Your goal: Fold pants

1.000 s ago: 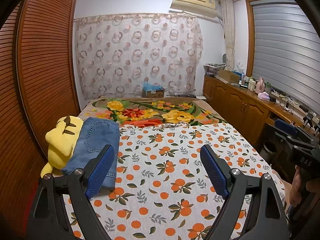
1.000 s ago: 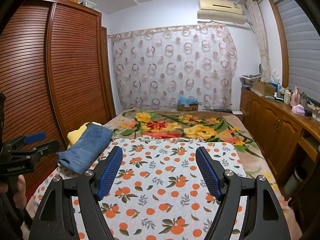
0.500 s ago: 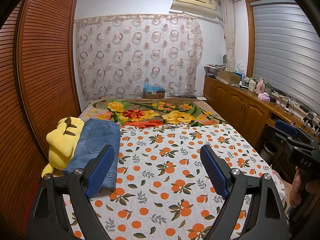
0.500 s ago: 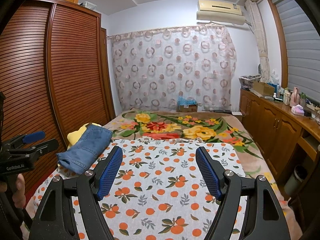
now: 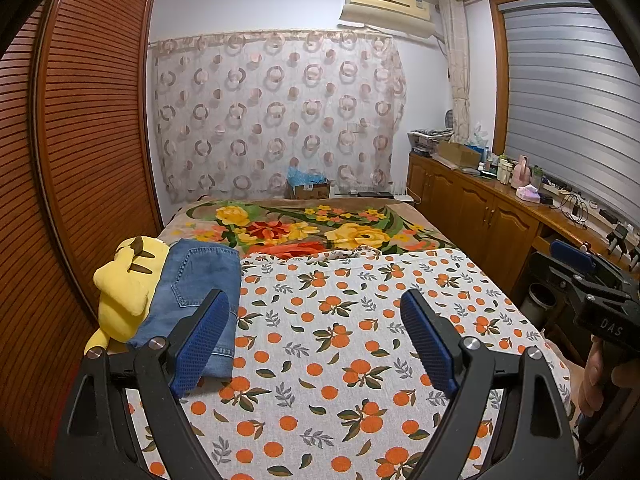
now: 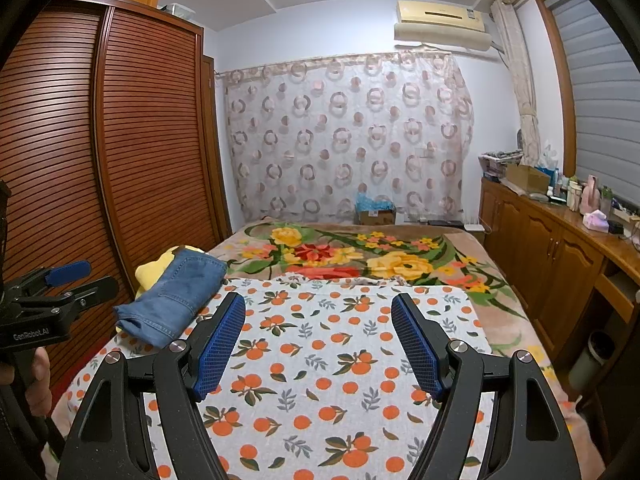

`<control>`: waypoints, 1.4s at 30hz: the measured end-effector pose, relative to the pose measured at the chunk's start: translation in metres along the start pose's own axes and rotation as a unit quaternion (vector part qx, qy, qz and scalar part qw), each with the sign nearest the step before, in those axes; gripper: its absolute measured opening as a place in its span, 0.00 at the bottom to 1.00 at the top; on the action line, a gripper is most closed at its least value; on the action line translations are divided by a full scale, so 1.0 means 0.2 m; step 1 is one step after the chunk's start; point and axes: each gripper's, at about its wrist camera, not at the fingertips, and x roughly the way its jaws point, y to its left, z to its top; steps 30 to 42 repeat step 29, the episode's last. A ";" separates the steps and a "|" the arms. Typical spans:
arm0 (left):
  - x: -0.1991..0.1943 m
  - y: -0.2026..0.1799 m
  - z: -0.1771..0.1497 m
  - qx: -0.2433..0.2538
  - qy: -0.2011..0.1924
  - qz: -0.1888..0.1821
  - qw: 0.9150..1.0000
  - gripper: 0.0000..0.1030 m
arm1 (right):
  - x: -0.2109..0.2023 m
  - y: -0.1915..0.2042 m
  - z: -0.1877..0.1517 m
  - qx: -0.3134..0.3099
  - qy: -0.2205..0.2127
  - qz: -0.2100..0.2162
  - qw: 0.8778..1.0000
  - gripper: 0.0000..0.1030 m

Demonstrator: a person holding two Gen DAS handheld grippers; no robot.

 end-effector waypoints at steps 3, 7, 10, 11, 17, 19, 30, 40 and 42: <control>0.01 -0.01 -0.01 0.000 0.000 0.000 1.000 0.85 | 0.00 0.00 0.00 0.001 0.000 -0.001 1.000 0.75; 0.00 0.00 0.00 0.000 0.000 0.000 1.000 0.85 | 0.00 0.00 0.00 0.000 0.000 0.000 1.000 0.75; 0.01 -0.01 -0.01 0.000 0.000 0.000 1.000 0.85 | 0.00 0.00 0.00 0.000 0.000 -0.001 1.000 0.75; 0.00 -0.01 -0.01 0.000 0.000 0.000 1.000 0.85 | 0.00 0.00 0.00 0.001 0.000 0.000 1.000 0.75; 0.00 -0.01 -0.01 0.000 -0.001 0.000 1.000 0.85 | 0.00 0.00 0.00 0.000 -0.001 0.000 1.000 0.75; 0.00 -0.01 -0.01 0.001 0.000 0.000 1.000 0.85 | 0.00 0.00 0.00 0.000 -0.001 0.000 1.000 0.75; 0.00 -0.02 -0.02 0.001 -0.001 0.000 1.000 0.85 | 0.00 0.00 0.00 0.000 -0.001 0.000 1.000 0.75; 0.00 -0.02 -0.02 0.001 -0.001 0.000 1.000 0.85 | 0.00 0.00 0.00 0.000 -0.001 0.000 1.000 0.75; 0.00 -0.02 -0.02 0.001 -0.001 0.000 1.000 0.85 | 0.00 0.00 0.00 0.000 -0.001 0.000 1.000 0.75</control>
